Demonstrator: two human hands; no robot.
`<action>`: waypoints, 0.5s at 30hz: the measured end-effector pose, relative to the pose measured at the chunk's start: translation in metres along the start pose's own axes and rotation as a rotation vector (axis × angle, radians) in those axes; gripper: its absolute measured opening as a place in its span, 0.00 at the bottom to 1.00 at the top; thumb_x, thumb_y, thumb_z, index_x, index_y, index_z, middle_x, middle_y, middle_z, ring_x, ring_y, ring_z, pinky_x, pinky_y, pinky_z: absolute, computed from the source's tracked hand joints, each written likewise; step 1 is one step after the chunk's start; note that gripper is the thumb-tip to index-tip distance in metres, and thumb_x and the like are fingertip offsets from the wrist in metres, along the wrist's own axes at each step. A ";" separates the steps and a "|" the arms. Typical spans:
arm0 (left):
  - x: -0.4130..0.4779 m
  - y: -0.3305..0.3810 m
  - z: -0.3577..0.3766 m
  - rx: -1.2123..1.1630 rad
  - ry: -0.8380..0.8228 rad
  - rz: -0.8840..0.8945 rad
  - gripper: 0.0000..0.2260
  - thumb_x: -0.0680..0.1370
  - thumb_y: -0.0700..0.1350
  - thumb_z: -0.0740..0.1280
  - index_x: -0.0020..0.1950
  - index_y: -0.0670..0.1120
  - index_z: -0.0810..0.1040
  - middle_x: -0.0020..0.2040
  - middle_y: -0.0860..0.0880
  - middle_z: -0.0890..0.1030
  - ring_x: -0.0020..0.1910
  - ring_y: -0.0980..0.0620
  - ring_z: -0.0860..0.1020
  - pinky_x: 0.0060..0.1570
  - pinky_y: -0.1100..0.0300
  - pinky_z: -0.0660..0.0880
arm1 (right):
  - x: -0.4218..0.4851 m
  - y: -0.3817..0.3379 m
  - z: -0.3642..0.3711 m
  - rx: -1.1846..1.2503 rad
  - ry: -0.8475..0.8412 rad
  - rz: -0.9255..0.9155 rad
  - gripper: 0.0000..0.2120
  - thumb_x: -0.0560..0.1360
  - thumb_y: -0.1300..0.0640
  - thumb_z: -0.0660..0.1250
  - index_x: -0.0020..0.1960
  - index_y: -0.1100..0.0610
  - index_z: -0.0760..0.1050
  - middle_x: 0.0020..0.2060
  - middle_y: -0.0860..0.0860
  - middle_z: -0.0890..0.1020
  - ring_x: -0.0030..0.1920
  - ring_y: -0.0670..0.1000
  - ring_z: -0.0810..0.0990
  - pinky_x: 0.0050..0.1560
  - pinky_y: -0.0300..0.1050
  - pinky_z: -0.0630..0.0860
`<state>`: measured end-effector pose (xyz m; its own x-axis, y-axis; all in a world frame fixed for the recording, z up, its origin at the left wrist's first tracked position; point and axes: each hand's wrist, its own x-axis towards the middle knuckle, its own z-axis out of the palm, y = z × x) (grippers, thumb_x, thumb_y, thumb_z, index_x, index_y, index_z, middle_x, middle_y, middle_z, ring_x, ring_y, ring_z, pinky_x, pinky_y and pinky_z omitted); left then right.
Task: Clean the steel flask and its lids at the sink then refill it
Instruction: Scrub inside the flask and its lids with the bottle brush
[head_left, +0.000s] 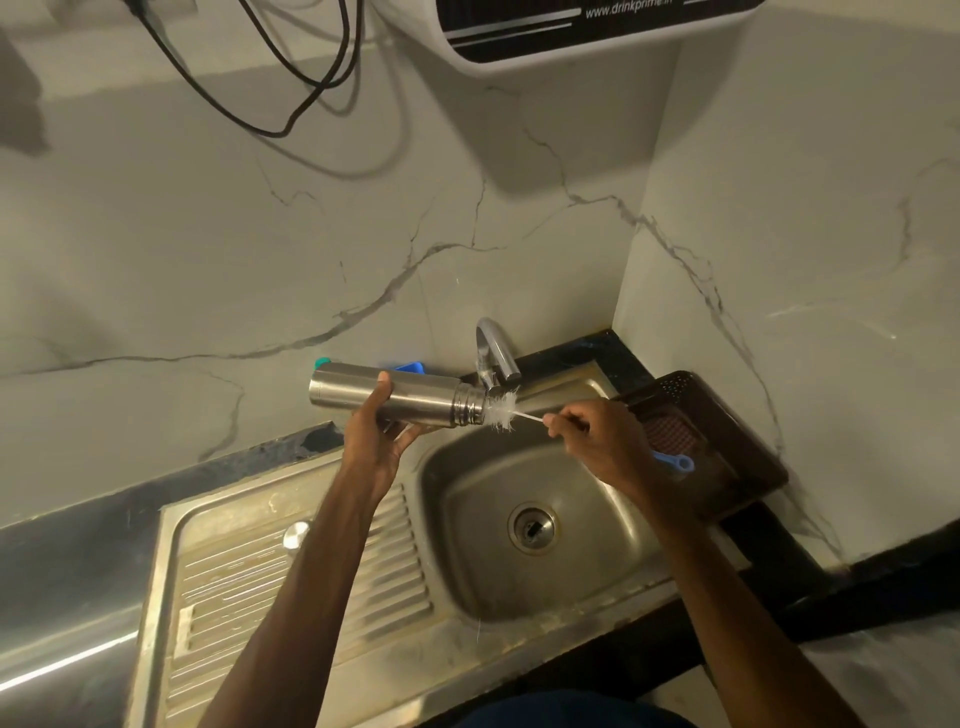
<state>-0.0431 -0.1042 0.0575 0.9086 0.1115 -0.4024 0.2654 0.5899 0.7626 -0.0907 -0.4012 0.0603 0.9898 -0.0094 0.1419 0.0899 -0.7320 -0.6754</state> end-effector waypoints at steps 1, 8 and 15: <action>0.000 -0.002 0.002 -0.010 0.016 0.004 0.29 0.77 0.47 0.74 0.75 0.46 0.68 0.66 0.39 0.80 0.63 0.39 0.82 0.53 0.44 0.84 | 0.001 0.000 0.001 0.004 0.015 0.005 0.11 0.80 0.47 0.69 0.44 0.52 0.84 0.32 0.40 0.82 0.32 0.38 0.80 0.34 0.28 0.69; -0.005 -0.023 0.013 -0.021 0.016 -0.021 0.29 0.76 0.46 0.76 0.74 0.45 0.69 0.65 0.38 0.81 0.61 0.39 0.83 0.61 0.39 0.80 | 0.008 -0.018 0.024 0.011 -0.014 0.004 0.14 0.79 0.45 0.69 0.44 0.54 0.83 0.34 0.45 0.83 0.33 0.44 0.81 0.36 0.40 0.76; -0.002 -0.011 0.000 -0.014 0.096 0.023 0.29 0.78 0.45 0.75 0.76 0.45 0.67 0.64 0.41 0.82 0.61 0.42 0.83 0.54 0.44 0.83 | 0.004 0.006 -0.003 0.069 -0.021 0.050 0.11 0.79 0.48 0.71 0.41 0.50 0.84 0.28 0.43 0.82 0.30 0.39 0.81 0.35 0.33 0.71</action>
<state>-0.0475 -0.1105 0.0501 0.8792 0.2010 -0.4319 0.2395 0.5972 0.7655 -0.0865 -0.4079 0.0587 0.9953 -0.0304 0.0920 0.0467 -0.6822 -0.7297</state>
